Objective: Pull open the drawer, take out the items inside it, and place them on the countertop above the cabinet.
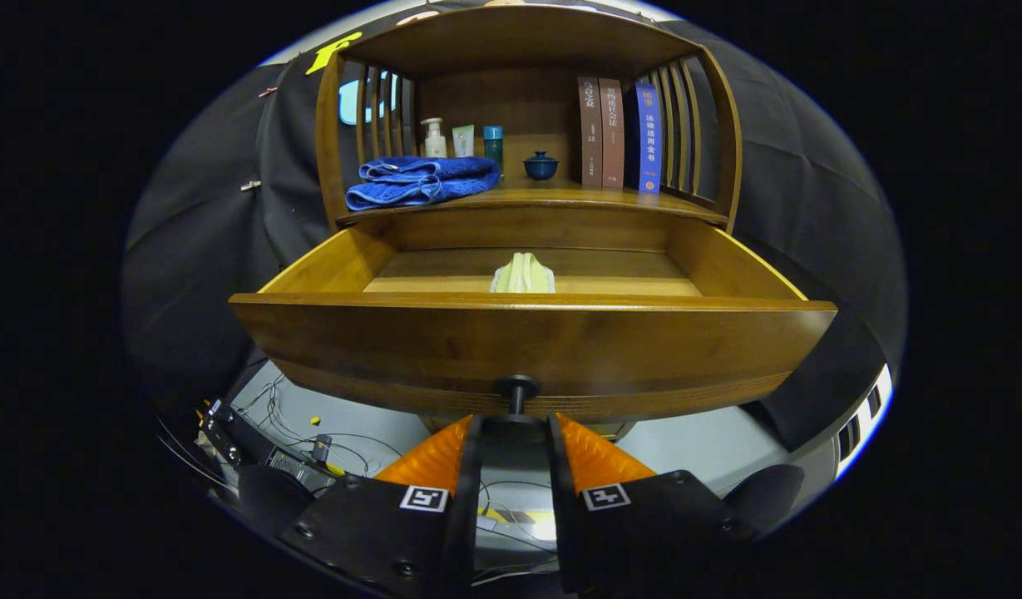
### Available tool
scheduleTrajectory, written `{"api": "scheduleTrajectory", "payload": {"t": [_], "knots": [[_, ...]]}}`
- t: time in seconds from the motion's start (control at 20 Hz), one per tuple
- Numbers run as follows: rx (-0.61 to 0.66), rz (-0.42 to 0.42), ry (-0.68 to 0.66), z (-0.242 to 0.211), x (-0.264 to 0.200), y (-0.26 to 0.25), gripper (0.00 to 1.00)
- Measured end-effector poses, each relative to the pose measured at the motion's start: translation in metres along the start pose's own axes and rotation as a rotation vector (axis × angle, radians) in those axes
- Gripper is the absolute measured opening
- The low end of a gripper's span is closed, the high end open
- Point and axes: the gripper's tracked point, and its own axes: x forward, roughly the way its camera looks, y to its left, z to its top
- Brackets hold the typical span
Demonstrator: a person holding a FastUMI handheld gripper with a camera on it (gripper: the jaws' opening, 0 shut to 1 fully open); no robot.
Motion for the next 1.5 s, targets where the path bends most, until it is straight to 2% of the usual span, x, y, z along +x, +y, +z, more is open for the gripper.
{"api": "scheduleTrajectory", "payload": {"t": [0.1,0.15,0.25,0.3,0.4,0.45,0.7,1.05,1.45,1.5], "knots": [[-0.03,-0.012,-0.054,0.008,0.001,-0.002,0.43],[-0.035,-0.044,-0.045,0.006,-0.004,-0.008,0.43],[-0.014,-0.011,-0.06,0.011,-0.016,-0.004,0.14],[-0.007,-0.01,-0.063,0.007,-0.04,-0.003,0.2],[0.006,0.006,-0.077,0.021,-0.056,0.002,0.32],[0.014,0.015,-0.086,0.034,-0.06,0.003,0.34],[0.063,0.066,-0.068,0.115,-0.039,0.008,0.98],[0.068,0.06,0.167,0.15,0.057,0.007,1.0],[0.07,0.018,0.421,0.128,0.135,-0.002,0.98],[0.071,0.015,0.445,0.124,0.141,-0.003,0.95]]}}
